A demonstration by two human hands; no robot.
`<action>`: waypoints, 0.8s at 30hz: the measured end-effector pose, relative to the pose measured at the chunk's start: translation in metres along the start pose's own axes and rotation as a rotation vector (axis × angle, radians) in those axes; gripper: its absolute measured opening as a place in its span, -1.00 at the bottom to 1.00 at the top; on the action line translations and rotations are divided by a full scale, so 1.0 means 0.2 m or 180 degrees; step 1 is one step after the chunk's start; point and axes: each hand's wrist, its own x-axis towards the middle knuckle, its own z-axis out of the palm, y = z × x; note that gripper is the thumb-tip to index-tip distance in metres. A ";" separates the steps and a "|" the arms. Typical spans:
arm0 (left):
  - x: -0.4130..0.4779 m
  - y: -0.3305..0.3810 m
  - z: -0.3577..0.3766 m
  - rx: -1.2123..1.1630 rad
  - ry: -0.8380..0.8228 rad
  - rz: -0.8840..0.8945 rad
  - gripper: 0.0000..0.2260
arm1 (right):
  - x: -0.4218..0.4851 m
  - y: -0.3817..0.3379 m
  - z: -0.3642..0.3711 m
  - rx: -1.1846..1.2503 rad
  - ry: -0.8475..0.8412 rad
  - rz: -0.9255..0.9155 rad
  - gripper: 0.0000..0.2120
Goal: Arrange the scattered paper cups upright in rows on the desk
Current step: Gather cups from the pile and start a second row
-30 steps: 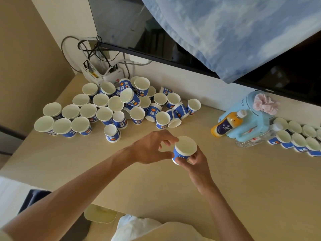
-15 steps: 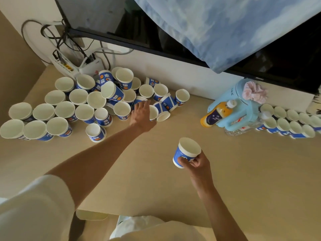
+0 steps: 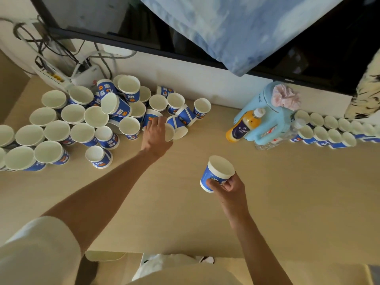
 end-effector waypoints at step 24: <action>-1.10 1.44 0.06 -0.2230 -0.0363 0.0108 -0.37 | -0.55 0.11 -1.12 0.0998 0.0807 -0.0355 -0.32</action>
